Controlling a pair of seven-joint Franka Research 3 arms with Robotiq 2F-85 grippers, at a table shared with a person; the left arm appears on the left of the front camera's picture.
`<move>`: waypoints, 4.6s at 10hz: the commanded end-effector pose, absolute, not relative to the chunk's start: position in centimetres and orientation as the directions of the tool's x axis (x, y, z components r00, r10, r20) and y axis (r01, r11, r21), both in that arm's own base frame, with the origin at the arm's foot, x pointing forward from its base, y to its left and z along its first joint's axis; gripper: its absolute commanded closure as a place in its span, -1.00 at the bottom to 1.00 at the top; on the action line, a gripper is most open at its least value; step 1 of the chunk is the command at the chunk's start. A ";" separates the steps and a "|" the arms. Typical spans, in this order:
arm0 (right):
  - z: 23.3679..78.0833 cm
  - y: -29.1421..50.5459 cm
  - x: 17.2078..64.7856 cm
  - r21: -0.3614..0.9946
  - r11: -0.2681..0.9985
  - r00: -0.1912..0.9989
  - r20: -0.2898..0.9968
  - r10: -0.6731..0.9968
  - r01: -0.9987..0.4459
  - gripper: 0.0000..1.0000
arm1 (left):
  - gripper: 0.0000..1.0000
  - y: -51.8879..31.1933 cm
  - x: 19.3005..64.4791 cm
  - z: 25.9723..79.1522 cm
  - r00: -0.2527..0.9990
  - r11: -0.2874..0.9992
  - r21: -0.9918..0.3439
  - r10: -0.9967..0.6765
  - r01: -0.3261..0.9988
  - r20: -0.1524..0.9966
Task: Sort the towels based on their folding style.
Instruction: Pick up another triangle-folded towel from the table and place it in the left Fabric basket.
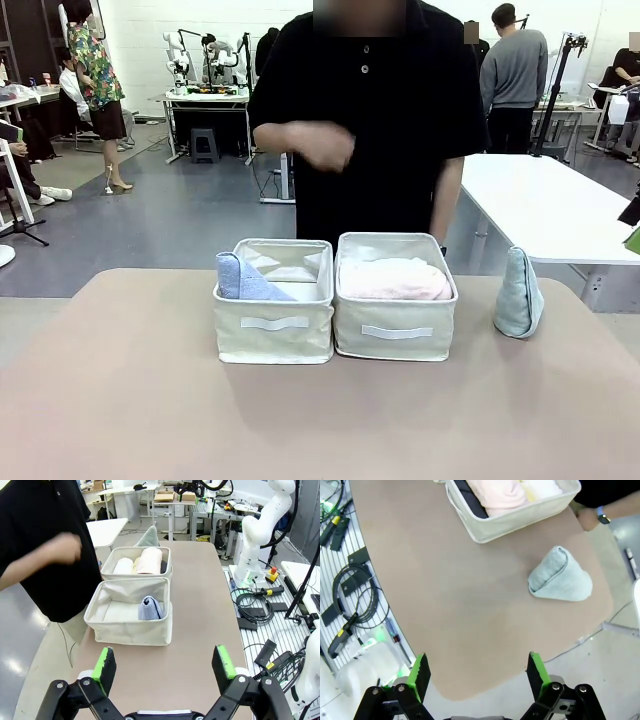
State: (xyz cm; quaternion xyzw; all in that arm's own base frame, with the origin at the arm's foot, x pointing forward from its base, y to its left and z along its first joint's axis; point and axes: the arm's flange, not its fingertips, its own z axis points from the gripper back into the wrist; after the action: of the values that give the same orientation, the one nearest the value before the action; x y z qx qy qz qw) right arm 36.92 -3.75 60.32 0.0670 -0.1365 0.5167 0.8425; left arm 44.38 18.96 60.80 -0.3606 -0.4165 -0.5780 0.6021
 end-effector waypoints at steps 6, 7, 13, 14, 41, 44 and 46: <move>60.6 -1.4 39.9 0.039 0.837 0.764 0.432 0.479 -0.546 -1.00 | -1.00 19.0 44.0 60.7 -0.037 0.064 0.066 -0.384 0.996 0.922; 60.4 0.1 41.7 0.166 0.943 0.912 0.348 0.218 -0.289 -1.00 | -1.00 19.0 44.0 60.7 -0.037 0.064 0.066 -0.384 0.996 0.922; 56.9 2.6 51.4 0.103 0.910 0.909 0.078 -0.410 0.402 -1.00 | -1.00 19.0 44.0 60.7 -0.037 0.064 0.066 -0.384 0.996 0.922; 56.1 2.7 52.4 0.082 0.894 0.893 0.067 -0.445 0.440 -1.00 | -1.00 19.0 44.0 60.7 -0.037 0.064 0.066 -0.384 0.996 0.922; 44.9 6.5 60.0 -0.212 0.863 0.879 -0.038 -0.476 0.458 1.00 | -1.00 19.0 44.0 60.7 -0.037 0.064 0.066 -0.384 0.996 0.922; 44.8 6.3 59.9 -0.209 0.871 0.885 -0.044 -0.463 0.445 1.00 | -1.00 19.0 44.0 60.7 -0.037 0.064 0.066 -0.384 0.996 0.922; 44.8 6.3 59.9 -0.210 0.872 0.887 -0.046 -0.460 0.442 1.00 | -1.00 19.0 44.0 60.7 -0.037 0.064 0.066 -0.384 0.996 0.922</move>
State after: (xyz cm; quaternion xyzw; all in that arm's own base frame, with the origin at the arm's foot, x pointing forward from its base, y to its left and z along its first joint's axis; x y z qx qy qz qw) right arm 59.31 6.41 44.67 -0.0791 0.0538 -0.2419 0.9656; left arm 44.34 18.94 60.75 -0.3612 -0.4162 -0.5778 0.6021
